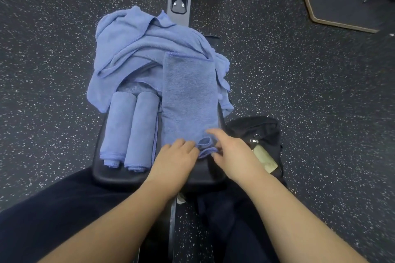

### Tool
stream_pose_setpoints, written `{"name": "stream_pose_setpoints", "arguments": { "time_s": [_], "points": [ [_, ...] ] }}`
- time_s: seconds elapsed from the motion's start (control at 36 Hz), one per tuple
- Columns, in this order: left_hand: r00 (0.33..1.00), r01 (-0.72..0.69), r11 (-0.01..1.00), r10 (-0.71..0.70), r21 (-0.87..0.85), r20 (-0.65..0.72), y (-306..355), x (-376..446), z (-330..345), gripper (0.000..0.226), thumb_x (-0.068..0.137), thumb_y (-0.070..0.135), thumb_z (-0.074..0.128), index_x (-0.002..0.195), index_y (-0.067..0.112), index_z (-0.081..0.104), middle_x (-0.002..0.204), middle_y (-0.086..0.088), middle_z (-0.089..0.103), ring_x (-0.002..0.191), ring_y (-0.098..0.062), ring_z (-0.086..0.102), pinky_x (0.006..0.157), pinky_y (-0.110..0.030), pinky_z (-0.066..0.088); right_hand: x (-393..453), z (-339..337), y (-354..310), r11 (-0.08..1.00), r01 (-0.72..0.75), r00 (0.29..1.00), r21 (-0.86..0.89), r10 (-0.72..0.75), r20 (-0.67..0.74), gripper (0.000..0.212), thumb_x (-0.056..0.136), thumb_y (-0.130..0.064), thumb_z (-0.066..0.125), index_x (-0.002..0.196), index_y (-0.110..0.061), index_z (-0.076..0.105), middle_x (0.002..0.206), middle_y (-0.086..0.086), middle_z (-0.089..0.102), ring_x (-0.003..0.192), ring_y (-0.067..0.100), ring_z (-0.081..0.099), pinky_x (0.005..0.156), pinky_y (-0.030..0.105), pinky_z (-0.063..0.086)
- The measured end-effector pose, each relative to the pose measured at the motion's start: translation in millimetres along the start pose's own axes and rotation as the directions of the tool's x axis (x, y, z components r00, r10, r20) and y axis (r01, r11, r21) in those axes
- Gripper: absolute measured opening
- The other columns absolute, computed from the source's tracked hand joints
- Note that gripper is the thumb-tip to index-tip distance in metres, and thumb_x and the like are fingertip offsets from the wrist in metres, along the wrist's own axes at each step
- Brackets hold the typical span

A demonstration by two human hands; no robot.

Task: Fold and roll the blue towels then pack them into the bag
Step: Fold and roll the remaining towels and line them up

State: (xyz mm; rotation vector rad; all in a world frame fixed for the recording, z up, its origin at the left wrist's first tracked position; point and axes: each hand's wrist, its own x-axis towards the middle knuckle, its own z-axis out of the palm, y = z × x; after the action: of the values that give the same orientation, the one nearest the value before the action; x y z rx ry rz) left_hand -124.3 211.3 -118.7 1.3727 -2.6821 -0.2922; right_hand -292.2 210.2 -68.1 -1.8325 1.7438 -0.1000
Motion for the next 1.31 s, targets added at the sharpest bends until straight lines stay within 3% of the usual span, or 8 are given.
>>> {"name": "stream_pose_setpoints", "arguments": {
  "time_s": [0.14,0.42,0.53,0.64,0.75,0.83,0.97,1.31],
  "points": [
    [1.000,0.019,0.999,-0.020,-0.025,-0.023,-3.2,-3.8,7.0,0.011,0.071,0.018,0.062,0.080,0.014,0.066,0.087,-0.001,0.066,0.071,-0.025,0.061,0.047,-0.035,0.044,-5.8,1.7,4.8,0.998,-0.049,0.996,0.031,0.046,0.078,0.021,0.084,-0.016,0.063,0.104,-0.022,0.066,0.093,-0.003,0.068,0.090,0.017,0.060,0.075,0.027,0.044],
    [0.999,-0.011,0.999,0.009,-0.048,-0.042,0.4,-14.3,10.2,0.031,0.069,0.021,0.038,0.083,0.013,0.064,0.102,-0.006,0.066,0.075,-0.028,0.063,0.052,-0.035,0.050,-9.3,2.5,3.4,0.989,-0.093,0.983,-0.118,0.110,0.146,0.011,0.082,-0.025,0.065,0.089,-0.027,0.056,0.086,-0.007,0.058,0.087,0.019,0.055,0.068,0.030,0.043],
    [0.996,-0.086,0.996,0.086,0.003,-0.016,1.8,-19.5,14.0,0.024,0.068,0.020,0.058,0.091,0.016,0.056,0.103,-0.007,0.064,0.082,-0.029,0.062,0.054,-0.037,0.050,-11.0,2.7,1.4,0.982,-0.086,0.965,-0.171,0.125,0.231,0.013,0.082,-0.031,0.066,0.090,-0.022,0.063,0.090,0.000,0.063,0.090,0.021,0.058,0.073,0.032,0.048],
    [0.999,-0.050,0.998,0.050,-0.039,0.002,3.8,-17.3,14.8,0.076,0.045,0.013,0.090,0.109,0.017,0.048,0.092,-0.003,0.063,0.075,-0.025,0.063,0.055,-0.035,0.051,-9.7,5.4,1.4,0.979,-0.078,0.958,-0.186,0.125,0.257,0.021,0.081,-0.033,0.063,0.092,-0.015,0.067,0.093,0.004,0.059,0.093,0.024,0.057,0.077,0.034,0.049],
    [0.995,-0.077,0.992,0.070,-0.099,-0.072,-4.3,-16.0,18.8,0.051,0.049,0.004,0.085,0.089,0.011,0.055,0.079,-0.005,0.060,0.067,-0.026,0.060,0.052,-0.033,0.052,-9.4,9.2,5.4,0.982,-0.079,0.958,-0.169,0.122,0.260,0.023,0.081,-0.032,0.062,0.098,-0.018,0.065,0.099,-0.001,0.045,0.107,0.022,0.046,0.090,0.035,0.045],
    [0.994,-0.089,0.988,0.079,-0.126,-0.081,-9.1,-21.4,18.9,0.013,0.071,0.016,0.057,0.083,0.011,0.062,0.085,-0.006,0.060,0.074,-0.027,0.059,0.056,-0.035,0.051,-9.3,9.3,3.1,0.981,-0.083,0.981,-0.173,0.111,0.161,0.030,0.080,-0.048,0.066,0.098,-0.025,0.061,0.104,-0.005,0.041,0.106,0.016,0.034,0.095,0.031,0.038],
    [0.994,-0.073,0.997,0.070,-0.035,-0.078,-2.8,-21.3,11.3,0.019,0.074,0.025,0.044,0.078,0.018,0.061,0.077,-0.001,0.054,0.068,-0.024,0.053,0.054,-0.036,0.042,8.3,8.0,-7.1,0.989,-0.079,0.975,0.127,0.103,-0.195,0.019,0.089,-0.038,0.059,0.095,-0.020,0.060,0.097,-0.005,0.050,0.099,0.016,0.044,0.091,0.027,0.036],
    [0.992,-0.105,0.993,0.101,-0.056,-0.071,-5.8,-26.5,19.9,0.017,0.074,0.022,0.048,0.075,0.019,0.065,0.080,0.003,0.056,0.078,-0.020,0.043,0.063,-0.030,0.021,121.1,-21.6,1.4,0.876,-0.124,0.925,0.467,0.273,-0.266,0.039,0.095,-0.022,0.056,0.130,-0.007,0.046,0.117,-0.001,0.057,0.108,0.018,0.054,0.092,0.026,0.039]
  ]
}}
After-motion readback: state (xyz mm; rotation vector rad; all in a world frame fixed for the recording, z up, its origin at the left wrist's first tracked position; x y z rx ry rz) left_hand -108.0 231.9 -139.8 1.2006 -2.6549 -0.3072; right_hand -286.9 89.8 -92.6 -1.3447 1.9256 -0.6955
